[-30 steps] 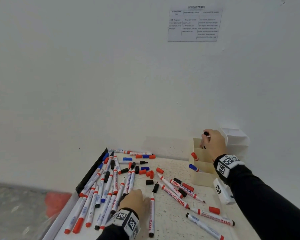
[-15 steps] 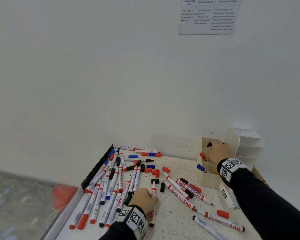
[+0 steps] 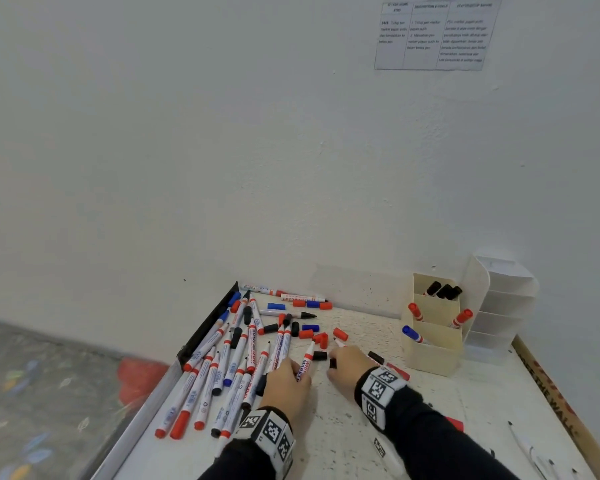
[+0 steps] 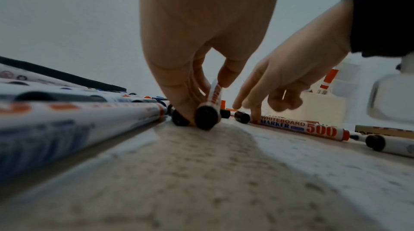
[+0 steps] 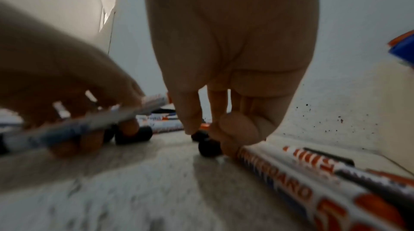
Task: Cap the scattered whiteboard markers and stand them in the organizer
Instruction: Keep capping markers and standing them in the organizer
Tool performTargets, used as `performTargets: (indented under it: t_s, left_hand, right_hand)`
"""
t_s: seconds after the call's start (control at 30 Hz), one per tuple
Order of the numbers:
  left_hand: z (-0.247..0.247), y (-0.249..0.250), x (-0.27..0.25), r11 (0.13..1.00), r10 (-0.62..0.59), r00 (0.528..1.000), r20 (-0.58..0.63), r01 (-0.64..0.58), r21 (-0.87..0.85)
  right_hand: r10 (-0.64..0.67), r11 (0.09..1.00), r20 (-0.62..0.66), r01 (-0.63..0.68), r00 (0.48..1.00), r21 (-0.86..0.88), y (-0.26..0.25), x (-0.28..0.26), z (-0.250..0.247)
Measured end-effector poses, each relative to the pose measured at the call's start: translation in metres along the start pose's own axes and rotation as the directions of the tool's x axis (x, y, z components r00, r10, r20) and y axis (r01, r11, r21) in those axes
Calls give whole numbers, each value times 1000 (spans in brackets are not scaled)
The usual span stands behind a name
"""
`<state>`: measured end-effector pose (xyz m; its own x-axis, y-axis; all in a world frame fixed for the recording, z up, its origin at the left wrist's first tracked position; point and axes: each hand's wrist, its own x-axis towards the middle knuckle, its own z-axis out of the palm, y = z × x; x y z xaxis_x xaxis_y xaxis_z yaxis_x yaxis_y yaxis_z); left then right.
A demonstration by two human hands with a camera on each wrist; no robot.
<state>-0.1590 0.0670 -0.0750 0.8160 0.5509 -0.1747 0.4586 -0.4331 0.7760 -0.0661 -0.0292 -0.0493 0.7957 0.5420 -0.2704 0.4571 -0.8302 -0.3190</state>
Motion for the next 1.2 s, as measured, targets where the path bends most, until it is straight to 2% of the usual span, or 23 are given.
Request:
performTargets:
  t_s: [0.17, 0.27, 0.37, 0.53, 0.6, 0.73, 0.87, 1.0, 1.13, 1.2]
  left_hand:
    - [0, -6, 0, 999, 41, 999, -14, -41, -4]
    - [2, -6, -1, 995, 102, 994, -26, -102, 1]
    - [6, -5, 0, 985, 172, 985, -26, -171, 15]
    - [16, -1, -4, 963, 253, 964, 83, -259, 70]
    - [17, -1, -5, 956, 267, 956, 122, -278, 91]
    - [18, -5, -2, 954, 265, 955, 136, -280, 107]
    - [21, -9, -1, 941, 284, 948, 147, -304, 146]
    - [23, -9, -1, 937, 298, 946, 127, -316, 149]
    - [24, -9, -3, 938, 293, 948, 124, -310, 154]
    - [24, -7, -3, 940, 291, 948, 132, -309, 145]
  right_hand:
    - [-58, 998, -37, 58, 998, -7, -2, -8, 15]
    - [-72, 982, -177, 101, 982, 159, -4, -12, 11]
    - [-32, 926, -335, 154, 942, 344, -1, -17, 7]
    - [111, 835, -375, 119, 920, 538, 27, -36, 14]
    - [117, 842, -409, 128, 905, 524, 45, -42, 14]
    - [30, 878, -453, 194, 891, 438, 74, -49, 7]
    - [2, 877, -527, 251, 850, 409, 82, -45, 5]
    - [-36, 817, -426, 272, 904, 509, 78, -43, 11]
    - [-104, 857, -366, 270, 925, 439, 65, -43, 16]
    - [-111, 877, -382, 271, 917, 397, 61, -43, 16]
